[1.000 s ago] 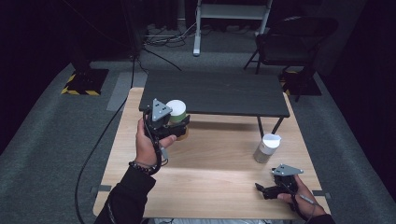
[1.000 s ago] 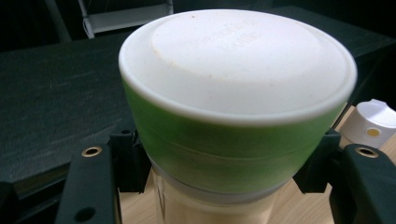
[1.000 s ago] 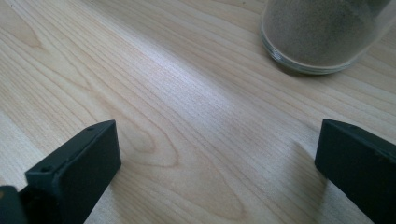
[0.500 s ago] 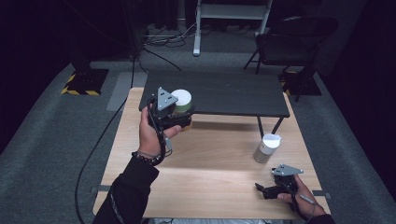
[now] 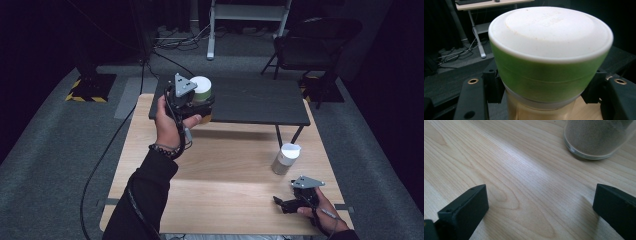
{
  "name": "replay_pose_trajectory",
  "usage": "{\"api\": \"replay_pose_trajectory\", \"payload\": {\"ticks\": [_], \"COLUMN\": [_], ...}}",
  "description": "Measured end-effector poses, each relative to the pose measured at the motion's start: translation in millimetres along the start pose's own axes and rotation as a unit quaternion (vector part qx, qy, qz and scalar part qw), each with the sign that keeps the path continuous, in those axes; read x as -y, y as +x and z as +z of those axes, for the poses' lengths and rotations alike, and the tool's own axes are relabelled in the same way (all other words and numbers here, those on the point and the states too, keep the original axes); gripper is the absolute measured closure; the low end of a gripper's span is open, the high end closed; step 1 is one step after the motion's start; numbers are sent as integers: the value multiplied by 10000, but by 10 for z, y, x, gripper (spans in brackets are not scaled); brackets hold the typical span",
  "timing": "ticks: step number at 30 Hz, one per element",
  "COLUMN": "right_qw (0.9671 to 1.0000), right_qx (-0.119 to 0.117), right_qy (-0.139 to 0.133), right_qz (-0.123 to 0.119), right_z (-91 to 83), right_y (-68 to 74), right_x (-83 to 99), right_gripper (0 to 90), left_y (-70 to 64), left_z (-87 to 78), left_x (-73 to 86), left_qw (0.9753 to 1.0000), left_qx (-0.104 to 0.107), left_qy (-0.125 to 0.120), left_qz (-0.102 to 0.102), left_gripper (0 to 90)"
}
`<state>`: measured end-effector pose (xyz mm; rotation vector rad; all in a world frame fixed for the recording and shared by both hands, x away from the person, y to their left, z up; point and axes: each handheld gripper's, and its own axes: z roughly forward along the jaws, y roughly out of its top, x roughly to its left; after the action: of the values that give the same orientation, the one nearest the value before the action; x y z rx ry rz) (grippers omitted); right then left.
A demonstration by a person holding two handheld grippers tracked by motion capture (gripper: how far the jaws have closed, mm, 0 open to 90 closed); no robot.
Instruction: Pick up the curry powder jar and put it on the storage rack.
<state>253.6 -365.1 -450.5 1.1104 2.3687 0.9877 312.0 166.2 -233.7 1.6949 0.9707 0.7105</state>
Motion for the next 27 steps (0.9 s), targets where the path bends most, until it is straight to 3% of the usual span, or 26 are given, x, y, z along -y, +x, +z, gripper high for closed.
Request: {"api": "replay_pose_trajectory", "payload": {"ticks": [9, 12, 17, 27], "right_qw": [10000, 10000, 10000, 10000], "right_qx": [-3, -12, -16, -26], "right_qy": [0, -4, -4, -4], "right_qz": [-2, -11, -16, -24], "right_z": [0, -2, -2, -3], "right_y": [-1, -5, -7, -12], "right_x": [1, 4, 4, 5], "right_gripper": [0, 0, 0, 0], "left_y": [45, 114, 119, 124], "left_z": [196, 252, 322, 465], "left_x": [-45, -42, -61, -54], "left_qw": [9999, 9995, 9996, 9996], "left_qx": [-122, -170, -241, -228], "left_qy": [-38, -108, -77, 4], "left_qz": [-110, -233, -149, -176], "left_gripper": [349, 349, 349, 344]}}
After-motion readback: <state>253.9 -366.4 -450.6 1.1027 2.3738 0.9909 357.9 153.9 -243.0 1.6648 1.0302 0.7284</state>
